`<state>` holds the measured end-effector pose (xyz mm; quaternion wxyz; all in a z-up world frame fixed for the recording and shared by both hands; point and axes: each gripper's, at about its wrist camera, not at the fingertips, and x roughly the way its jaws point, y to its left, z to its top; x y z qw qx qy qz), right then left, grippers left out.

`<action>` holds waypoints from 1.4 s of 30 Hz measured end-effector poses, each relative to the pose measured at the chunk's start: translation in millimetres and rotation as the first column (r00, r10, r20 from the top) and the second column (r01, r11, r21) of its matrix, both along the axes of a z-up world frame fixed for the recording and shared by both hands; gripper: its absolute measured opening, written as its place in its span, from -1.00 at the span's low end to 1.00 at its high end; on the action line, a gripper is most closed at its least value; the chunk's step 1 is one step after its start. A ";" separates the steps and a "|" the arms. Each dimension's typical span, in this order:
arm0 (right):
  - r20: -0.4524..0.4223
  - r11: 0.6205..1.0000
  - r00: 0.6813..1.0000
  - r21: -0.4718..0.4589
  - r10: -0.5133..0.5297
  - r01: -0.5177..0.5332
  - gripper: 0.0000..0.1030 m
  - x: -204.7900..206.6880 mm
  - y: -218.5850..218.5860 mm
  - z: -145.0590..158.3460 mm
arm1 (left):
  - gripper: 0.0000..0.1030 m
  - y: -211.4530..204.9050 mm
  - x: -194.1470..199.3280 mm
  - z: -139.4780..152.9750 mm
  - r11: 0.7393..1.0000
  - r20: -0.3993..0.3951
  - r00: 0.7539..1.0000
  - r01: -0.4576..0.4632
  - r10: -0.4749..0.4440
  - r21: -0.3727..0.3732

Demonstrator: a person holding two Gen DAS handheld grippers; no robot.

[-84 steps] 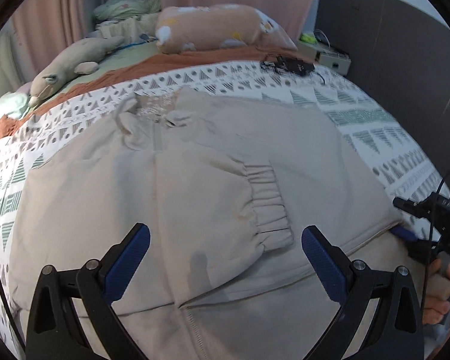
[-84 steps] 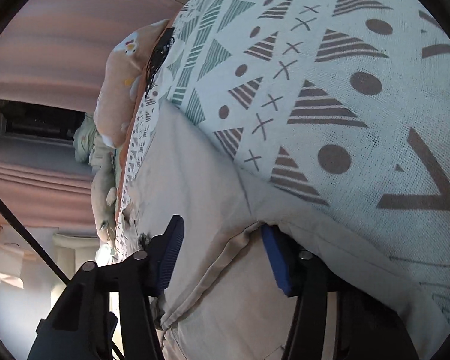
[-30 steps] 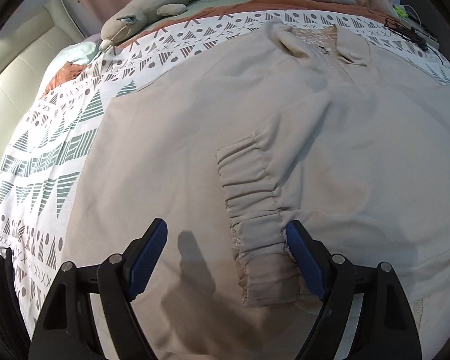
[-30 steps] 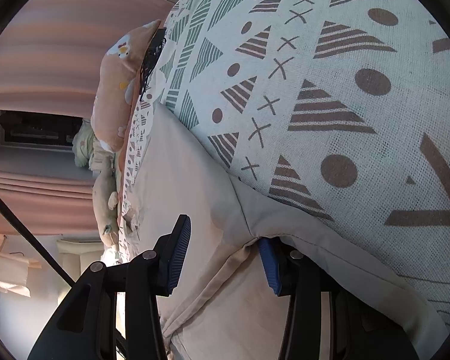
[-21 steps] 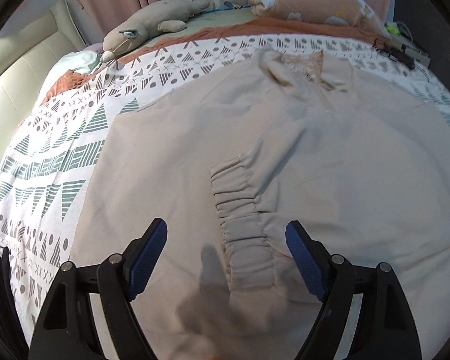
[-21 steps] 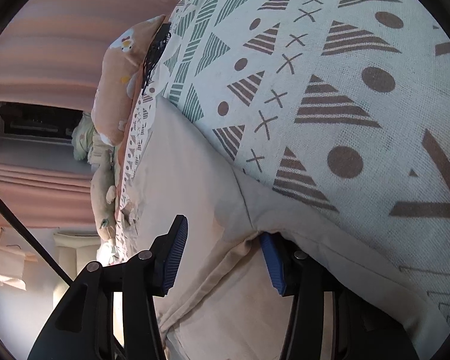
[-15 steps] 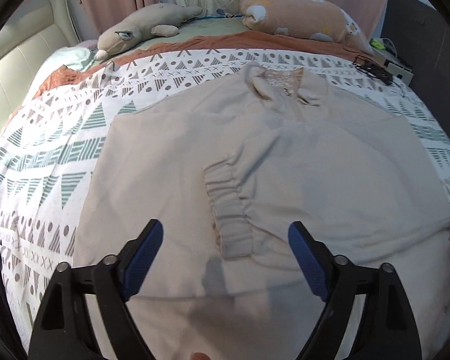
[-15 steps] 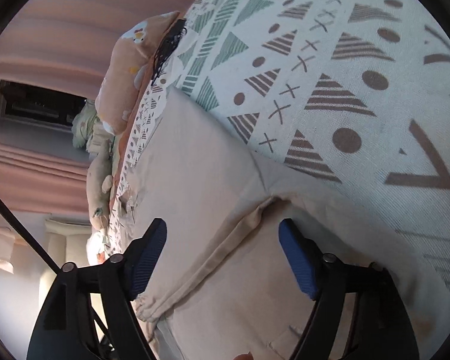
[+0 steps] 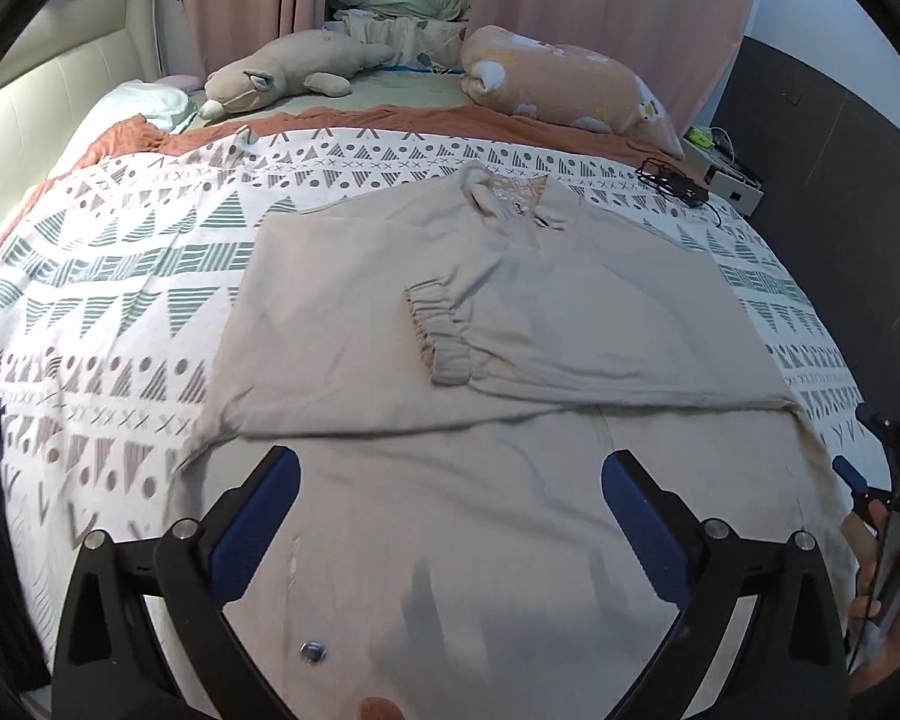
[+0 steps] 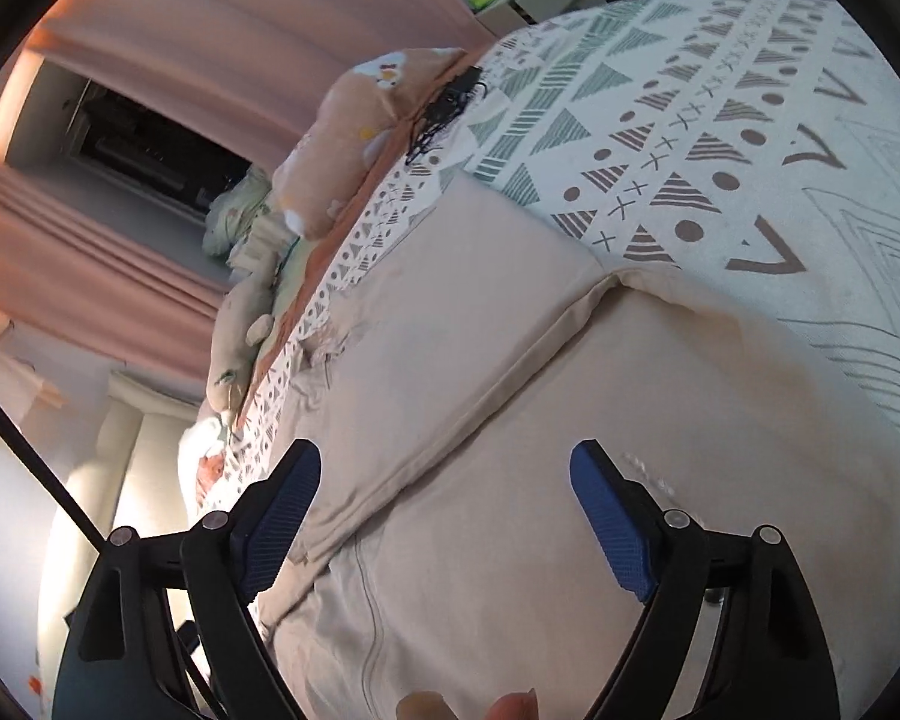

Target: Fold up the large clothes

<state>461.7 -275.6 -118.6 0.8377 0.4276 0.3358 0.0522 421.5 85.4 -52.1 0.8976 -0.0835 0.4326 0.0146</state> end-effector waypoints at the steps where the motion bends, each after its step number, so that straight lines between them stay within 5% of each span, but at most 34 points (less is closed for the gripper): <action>1: 0.005 1.000 1.000 -0.013 0.007 -0.007 0.65 -7.2 1.1 2.6 | 0.99 2.5 -9.7 3.9 1.000 0.011 1.000 -0.005 0.005 0.003; 6: -0.001 0.992 0.998 -0.103 0.068 -0.068 0.72 -36.4 8.5 22.4 | 0.99 16.8 -50.3 18.6 0.998 0.047 0.998 -0.027 0.029 -0.048; 17: 0.102 0.940 0.985 -0.326 0.139 -0.099 0.75 -115.7 6.1 69.3 | 0.99 19.8 -135.8 42.7 0.997 0.147 0.989 -0.036 0.027 0.061; 27: 0.127 0.872 0.981 -0.485 0.147 -0.068 0.75 -193.3 -18.8 79.8 | 0.99 44.0 -209.0 36.5 0.998 0.209 0.976 -0.055 0.058 -0.016; 35: 0.095 0.864 0.982 -0.494 0.164 -0.097 0.75 -244.0 -40.2 78.8 | 0.99 61.5 -253.0 9.8 0.993 0.202 0.973 -0.095 0.108 -0.071; 42: 0.068 0.893 0.980 -0.428 0.185 -0.139 0.75 -262.1 -67.3 58.7 | 0.83 78.4 -280.6 -22.1 0.981 0.167 0.972 -0.144 0.165 -0.134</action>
